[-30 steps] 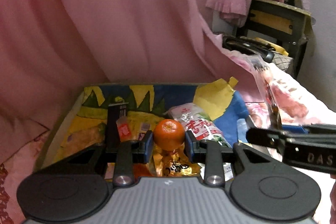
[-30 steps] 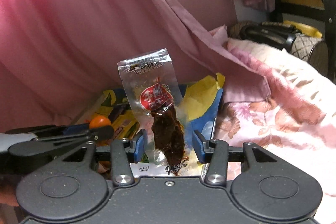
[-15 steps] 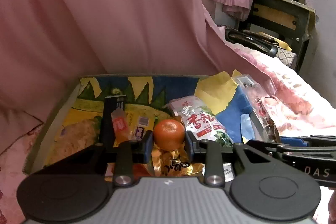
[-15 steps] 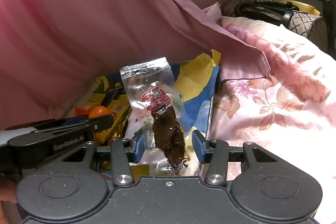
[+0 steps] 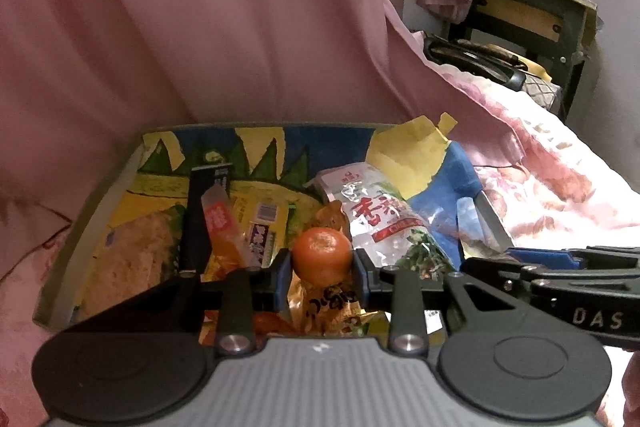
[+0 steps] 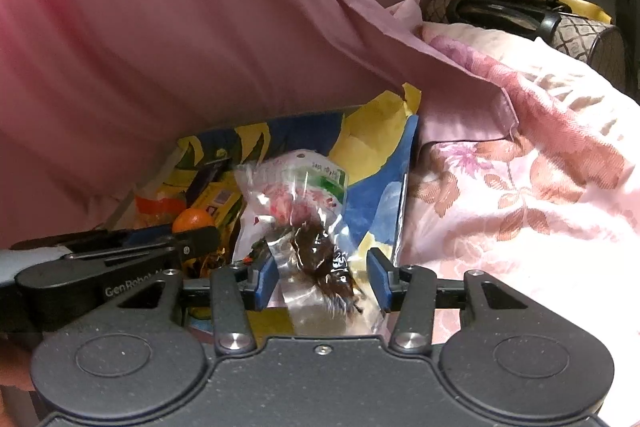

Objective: Organize snacks

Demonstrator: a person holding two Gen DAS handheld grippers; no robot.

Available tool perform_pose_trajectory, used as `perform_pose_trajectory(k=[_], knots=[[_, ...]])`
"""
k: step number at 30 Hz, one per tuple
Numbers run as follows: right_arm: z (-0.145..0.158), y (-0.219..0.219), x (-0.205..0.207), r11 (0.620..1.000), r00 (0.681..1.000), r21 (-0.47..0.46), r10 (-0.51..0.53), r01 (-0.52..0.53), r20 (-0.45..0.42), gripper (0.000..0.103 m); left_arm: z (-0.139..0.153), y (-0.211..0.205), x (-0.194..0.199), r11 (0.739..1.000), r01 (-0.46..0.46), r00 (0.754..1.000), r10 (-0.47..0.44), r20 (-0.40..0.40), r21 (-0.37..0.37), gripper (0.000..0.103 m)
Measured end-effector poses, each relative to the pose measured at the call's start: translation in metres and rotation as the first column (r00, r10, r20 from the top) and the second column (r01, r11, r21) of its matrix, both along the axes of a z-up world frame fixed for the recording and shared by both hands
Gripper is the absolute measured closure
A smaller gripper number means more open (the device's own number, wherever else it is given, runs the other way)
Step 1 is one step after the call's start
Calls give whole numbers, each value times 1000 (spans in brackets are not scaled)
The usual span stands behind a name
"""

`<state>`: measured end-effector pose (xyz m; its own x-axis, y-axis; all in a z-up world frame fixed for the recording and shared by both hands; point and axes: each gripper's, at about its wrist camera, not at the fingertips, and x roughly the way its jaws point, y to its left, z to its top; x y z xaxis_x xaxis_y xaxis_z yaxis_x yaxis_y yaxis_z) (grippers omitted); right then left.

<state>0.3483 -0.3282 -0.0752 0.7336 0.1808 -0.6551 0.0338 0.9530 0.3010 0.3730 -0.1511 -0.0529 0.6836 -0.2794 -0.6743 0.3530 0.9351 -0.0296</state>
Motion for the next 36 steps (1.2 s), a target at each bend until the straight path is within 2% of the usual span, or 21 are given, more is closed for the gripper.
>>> perform_pose_trajectory(k=[11,14,19,22,26,27,29,33,36], knots=[[-2,0,0,1000,1000,3,-5,5,-1,52,-2,1,-1,1000,0,1000,0,-13,-8,66],[0,-1,-1,1000,1000,3,-8,8,2,48,-1,3,-2,1000,-10,1000,9,-21,-20,64],[5,-1,-4,1000,1000,3,-9,9,19,40,6,9,-3,997,-39,999,38,-24,-60,46],[9,-3,-8,1000,999,8,-18,17,30,35,13,15,-6,995,-60,998,59,-18,-83,38],[21,-5,-18,999,997,5,-38,37,68,26,28,24,-15,989,-92,996,94,10,-114,25],[25,-5,-23,999,995,0,-46,46,86,23,33,27,-19,988,-103,994,107,25,-118,21],[34,-8,-32,998,991,1,-63,63,115,18,43,33,-26,985,-117,991,124,49,-128,18],[53,-12,-51,996,978,2,-88,89,190,14,64,47,-46,978,-147,981,163,102,-145,6],[70,-11,-70,996,959,-12,-87,94,268,11,80,54,-65,976,-159,970,182,161,-148,1]])
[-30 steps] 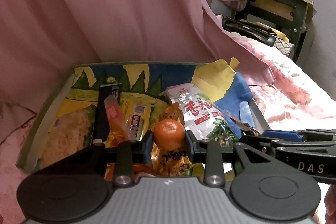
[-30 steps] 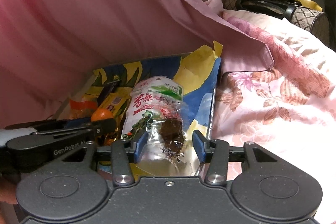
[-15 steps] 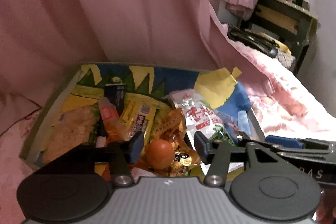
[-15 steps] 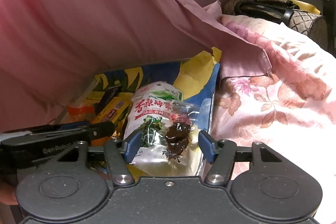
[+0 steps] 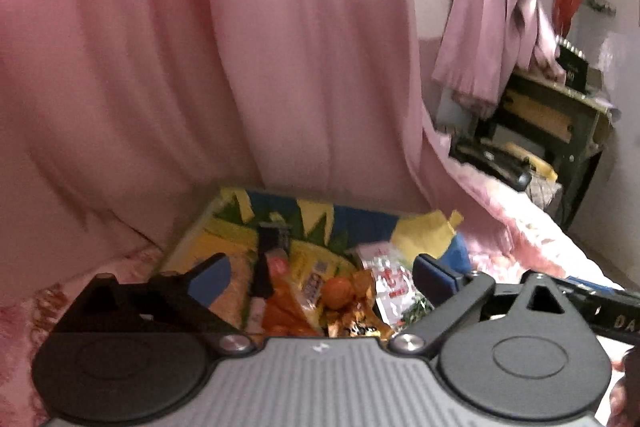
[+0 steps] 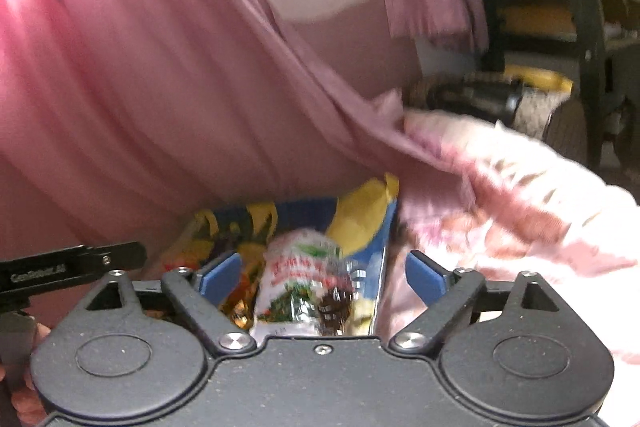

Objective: Organize snacks

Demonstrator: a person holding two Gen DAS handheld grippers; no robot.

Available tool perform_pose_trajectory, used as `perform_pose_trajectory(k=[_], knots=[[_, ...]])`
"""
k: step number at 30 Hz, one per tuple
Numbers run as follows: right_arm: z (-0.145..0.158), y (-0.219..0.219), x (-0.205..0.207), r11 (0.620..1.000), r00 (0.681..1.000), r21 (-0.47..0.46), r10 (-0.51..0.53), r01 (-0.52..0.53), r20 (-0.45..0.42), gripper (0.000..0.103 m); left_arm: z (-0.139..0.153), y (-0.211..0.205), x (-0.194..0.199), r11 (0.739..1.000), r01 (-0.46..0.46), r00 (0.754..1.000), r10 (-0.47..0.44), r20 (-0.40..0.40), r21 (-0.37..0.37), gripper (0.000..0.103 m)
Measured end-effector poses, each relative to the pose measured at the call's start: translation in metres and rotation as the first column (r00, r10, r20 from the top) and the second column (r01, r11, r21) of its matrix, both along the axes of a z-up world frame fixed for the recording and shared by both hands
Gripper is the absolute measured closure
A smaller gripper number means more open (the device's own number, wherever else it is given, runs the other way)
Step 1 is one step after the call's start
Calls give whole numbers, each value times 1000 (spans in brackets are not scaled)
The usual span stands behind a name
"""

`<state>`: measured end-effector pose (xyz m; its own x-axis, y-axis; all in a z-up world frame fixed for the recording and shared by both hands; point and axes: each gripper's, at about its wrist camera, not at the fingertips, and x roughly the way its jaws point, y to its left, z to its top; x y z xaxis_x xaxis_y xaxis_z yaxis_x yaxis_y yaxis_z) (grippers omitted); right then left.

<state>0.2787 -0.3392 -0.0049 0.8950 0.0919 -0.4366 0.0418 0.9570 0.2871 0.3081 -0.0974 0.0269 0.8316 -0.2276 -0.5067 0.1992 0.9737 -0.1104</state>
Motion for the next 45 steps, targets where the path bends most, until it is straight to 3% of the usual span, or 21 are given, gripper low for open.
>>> perform_pose_trajectory(k=[7,18,32,45], knots=[[29,12,-49,998,987,-67,-1,12,162,3,25,13,-48,999,-35,994,34,100,9,0],[44,38,-121,998,970,-46,-33,45,241,1,34,43,-122,995,-98,981,95,170,13,0],[41,64,-190,997,961,-10,-76,81,265,1,32,76,-191,991,-126,973,118,197,32,0],[30,86,-218,995,975,-62,-57,72,215,1,6,91,-230,985,-168,971,156,183,51,0]])
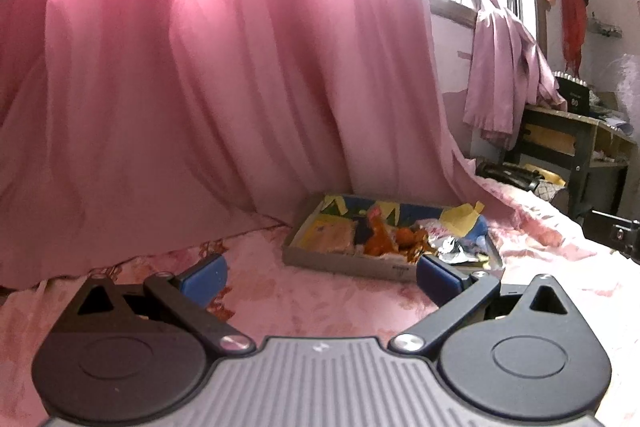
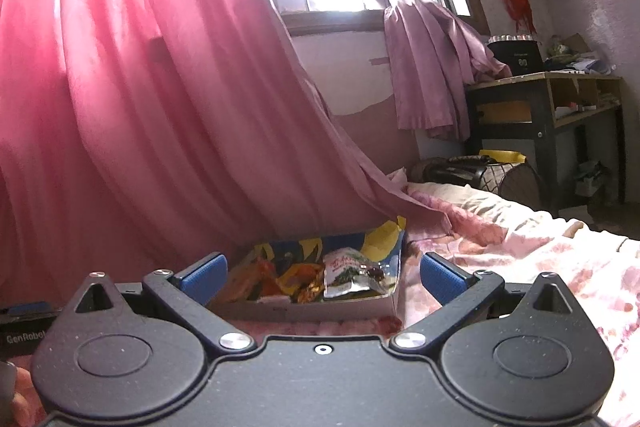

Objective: Organize snacks

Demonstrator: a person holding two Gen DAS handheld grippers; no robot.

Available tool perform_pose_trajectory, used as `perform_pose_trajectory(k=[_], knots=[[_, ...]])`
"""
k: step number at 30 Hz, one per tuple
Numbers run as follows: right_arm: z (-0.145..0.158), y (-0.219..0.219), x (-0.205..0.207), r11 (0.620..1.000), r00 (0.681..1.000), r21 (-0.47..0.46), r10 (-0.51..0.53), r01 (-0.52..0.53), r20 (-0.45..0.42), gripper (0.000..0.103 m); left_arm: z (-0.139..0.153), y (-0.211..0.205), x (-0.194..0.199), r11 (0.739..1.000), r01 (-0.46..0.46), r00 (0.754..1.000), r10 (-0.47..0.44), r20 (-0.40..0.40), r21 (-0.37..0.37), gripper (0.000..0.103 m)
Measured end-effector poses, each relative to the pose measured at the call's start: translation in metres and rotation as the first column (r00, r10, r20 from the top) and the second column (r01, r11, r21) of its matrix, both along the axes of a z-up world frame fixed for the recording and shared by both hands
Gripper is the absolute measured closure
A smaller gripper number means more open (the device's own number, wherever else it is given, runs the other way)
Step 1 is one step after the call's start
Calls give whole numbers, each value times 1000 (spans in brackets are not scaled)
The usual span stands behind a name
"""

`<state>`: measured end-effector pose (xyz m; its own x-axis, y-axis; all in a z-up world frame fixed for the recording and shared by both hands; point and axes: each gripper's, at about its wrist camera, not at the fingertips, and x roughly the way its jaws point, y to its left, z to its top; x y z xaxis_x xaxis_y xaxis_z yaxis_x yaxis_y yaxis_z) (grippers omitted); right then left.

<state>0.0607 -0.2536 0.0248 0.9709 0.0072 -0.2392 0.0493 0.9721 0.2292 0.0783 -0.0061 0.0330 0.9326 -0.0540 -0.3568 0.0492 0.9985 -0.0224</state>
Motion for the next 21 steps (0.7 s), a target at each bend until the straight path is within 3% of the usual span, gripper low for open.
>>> perform_pose_trajectory(k=[11,21], knots=[[-13,28,-7,993,995,-101,53,-61,-83,1,-15,22,-15,997,-50,997,46,-66,-57,0],[-22,36,-5,989,988,-127,57,-76,-145,1,-19,21,-20,999,-34,996,30,-90,-43,0]])
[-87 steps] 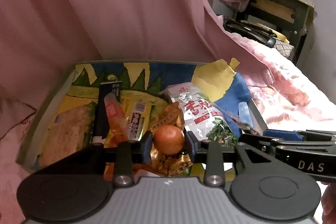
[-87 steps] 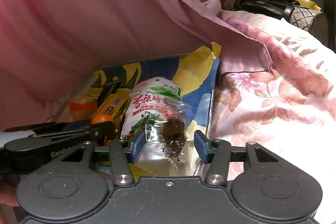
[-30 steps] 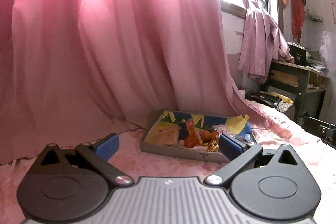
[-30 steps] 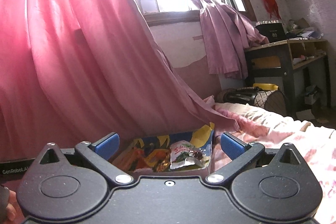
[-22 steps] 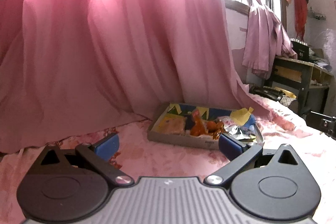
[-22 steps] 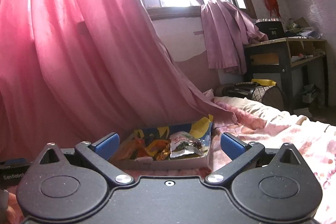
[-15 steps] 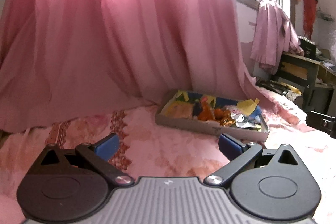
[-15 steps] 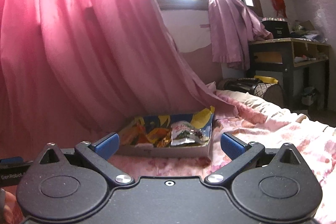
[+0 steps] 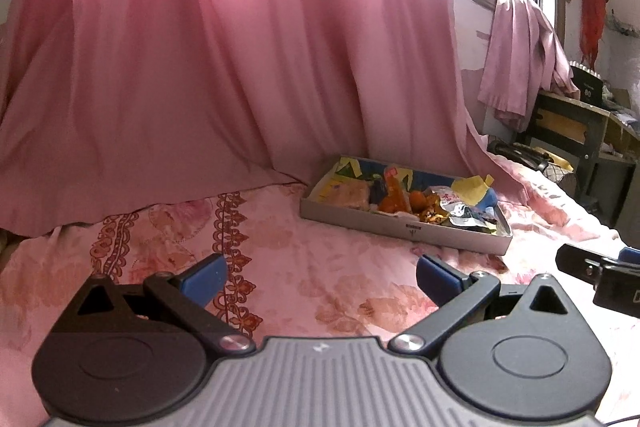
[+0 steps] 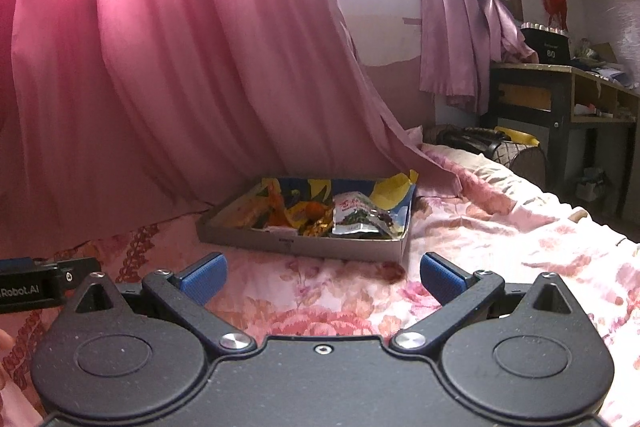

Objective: Organize snacks

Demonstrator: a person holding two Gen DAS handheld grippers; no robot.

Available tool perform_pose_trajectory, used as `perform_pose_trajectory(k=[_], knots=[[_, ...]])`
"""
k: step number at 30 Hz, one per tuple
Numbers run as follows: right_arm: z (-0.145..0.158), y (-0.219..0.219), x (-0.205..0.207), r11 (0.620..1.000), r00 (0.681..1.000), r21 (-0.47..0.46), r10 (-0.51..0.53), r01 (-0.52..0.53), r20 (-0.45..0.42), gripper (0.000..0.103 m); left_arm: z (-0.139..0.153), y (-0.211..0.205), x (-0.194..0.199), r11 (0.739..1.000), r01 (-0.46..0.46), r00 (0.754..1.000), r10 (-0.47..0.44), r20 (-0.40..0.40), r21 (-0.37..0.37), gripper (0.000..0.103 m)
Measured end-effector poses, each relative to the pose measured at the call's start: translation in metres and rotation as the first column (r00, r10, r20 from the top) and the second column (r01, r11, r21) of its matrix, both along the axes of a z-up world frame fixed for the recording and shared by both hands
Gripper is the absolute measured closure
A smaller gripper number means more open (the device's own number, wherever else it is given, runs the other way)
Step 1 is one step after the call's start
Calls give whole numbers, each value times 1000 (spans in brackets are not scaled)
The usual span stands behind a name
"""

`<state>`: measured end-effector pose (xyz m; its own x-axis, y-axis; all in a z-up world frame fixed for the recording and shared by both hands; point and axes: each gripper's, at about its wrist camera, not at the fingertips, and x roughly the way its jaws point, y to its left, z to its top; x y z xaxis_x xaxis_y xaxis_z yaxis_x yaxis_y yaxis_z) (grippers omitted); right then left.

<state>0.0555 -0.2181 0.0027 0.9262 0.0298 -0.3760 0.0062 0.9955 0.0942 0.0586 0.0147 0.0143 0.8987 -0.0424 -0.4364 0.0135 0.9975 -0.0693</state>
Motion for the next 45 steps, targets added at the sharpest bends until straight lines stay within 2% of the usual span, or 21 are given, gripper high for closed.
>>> perform_pose_trajectory(k=[45], knots=[[-2,-3,5,1000,999,18,2,-2,-32,1,0,0,2,1000,-1,1000,1,-11,5,0]])
